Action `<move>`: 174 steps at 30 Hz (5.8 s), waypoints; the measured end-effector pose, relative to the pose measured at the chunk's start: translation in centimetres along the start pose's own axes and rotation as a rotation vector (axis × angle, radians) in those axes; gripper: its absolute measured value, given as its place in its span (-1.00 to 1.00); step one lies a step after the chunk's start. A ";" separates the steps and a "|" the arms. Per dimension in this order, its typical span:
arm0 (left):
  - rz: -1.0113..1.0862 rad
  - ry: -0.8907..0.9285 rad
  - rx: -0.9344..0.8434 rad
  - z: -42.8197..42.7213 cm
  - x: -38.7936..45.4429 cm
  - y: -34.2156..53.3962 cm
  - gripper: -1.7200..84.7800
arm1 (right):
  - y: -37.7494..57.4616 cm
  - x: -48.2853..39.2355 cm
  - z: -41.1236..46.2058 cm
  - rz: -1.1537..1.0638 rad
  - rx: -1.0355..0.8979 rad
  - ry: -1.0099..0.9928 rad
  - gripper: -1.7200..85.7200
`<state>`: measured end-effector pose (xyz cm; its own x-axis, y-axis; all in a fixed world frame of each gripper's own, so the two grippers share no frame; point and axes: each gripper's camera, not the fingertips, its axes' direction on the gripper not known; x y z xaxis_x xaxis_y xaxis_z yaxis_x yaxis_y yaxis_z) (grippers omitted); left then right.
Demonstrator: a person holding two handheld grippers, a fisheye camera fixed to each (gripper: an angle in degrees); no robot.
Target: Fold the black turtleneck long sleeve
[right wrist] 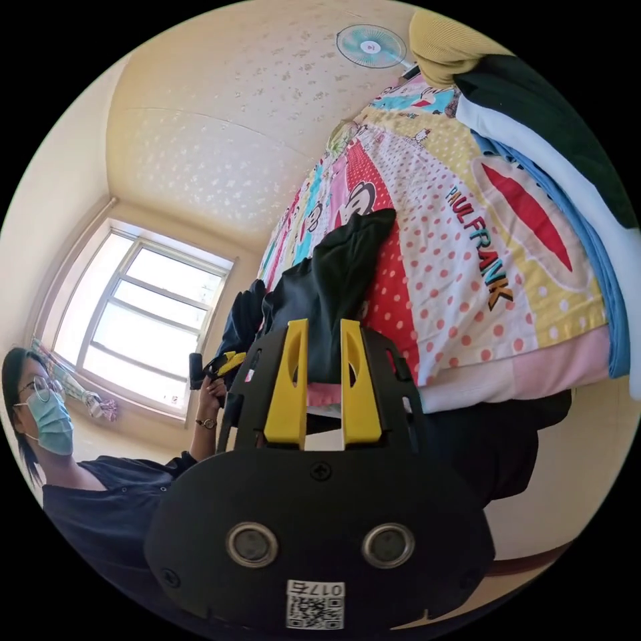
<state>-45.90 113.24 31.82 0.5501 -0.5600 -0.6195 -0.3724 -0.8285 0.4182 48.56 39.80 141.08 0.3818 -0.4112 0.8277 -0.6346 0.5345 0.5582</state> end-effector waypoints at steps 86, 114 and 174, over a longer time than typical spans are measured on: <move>-0.229 -0.084 0.029 13.2 -0.7 2.6 -0.83 | -1.2 -6.3 11.5 -0.096 0.089 0.593 -0.92; 0.387 0.202 -0.439 39.8 25.7 -7.9 -0.78 | 2.7 0.2 -6.1 0.027 0.563 0.017 -0.95; 0.150 0.099 -0.505 50.1 19.1 -0.4 -0.81 | 8.2 -2.9 0.6 -0.191 -0.212 0.813 -0.83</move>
<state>-72.65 102.91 -13.46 0.5953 -0.6498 -0.4727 -0.0602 -0.6227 0.7802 41.86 44.93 143.26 0.8833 0.1050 0.4570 -0.4025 0.6699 0.6239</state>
